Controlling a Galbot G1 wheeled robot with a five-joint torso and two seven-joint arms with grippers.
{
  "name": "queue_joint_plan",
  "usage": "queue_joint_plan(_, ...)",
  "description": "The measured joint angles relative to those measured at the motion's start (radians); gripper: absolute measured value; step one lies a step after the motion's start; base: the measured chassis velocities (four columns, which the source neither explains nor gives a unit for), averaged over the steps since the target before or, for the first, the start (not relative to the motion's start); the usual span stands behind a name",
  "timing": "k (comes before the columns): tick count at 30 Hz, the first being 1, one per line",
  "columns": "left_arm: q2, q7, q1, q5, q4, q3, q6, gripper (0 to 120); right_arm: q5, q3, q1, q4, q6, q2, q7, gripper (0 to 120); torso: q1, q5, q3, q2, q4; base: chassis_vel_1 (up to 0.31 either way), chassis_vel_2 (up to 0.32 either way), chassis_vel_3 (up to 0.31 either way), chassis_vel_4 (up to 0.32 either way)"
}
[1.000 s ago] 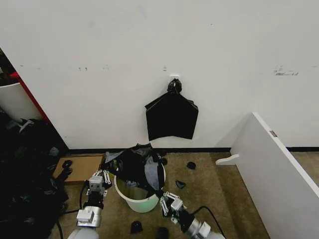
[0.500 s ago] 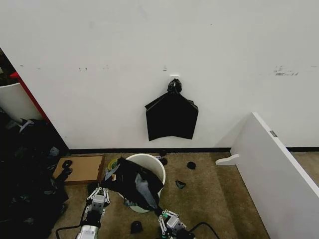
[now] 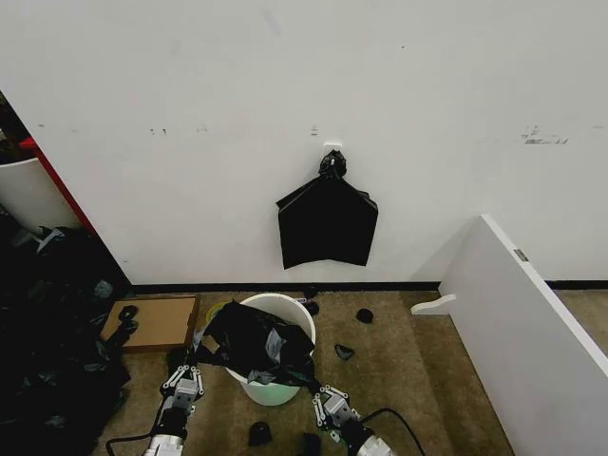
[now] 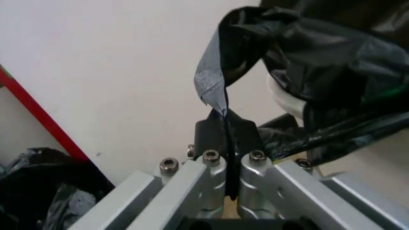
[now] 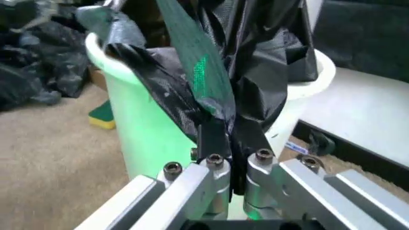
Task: Place the garbage bag over the trash bin.
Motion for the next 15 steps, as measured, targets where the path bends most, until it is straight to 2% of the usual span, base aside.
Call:
queue_joint_plan(2,0.000,0.003,0.001,0.001,0.001,0.001,-0.001,0,0.001,0.007,0.002,-0.010,0.019,0.000,-0.028,0,0.000,-0.0001,0.000,0.000,0.0000,0.000,0.000,0.000,0.000)
queue_joint_plan(6,0.013,0.022,0.009,0.012,0.008,0.004,-0.012,0,0.035,0.063,-0.003,-0.028,0.112,-0.027,-0.259,0,0.000,-0.0002,0.000,0.000,0.0000,0.000,0.000,0.000,0.000)
queue_joint_plan(10,0.022,0.029,0.006,0.027,0.025,0.006,-0.018,0,0.031,0.090,-0.004,-0.038,0.134,-0.033,-0.327,0,0.000,-0.0001,0.000,0.000,0.0000,0.000,0.000,0.000,0.000)
queue_joint_plan(15,0.021,0.033,-0.016,0.040,0.060,0.008,-0.019,0,0.004,0.101,0.011,-0.081,0.146,-0.021,-0.305,0,0.000,-0.0001,0.000,0.000,0.0000,0.000,0.000,0.000,0.000)
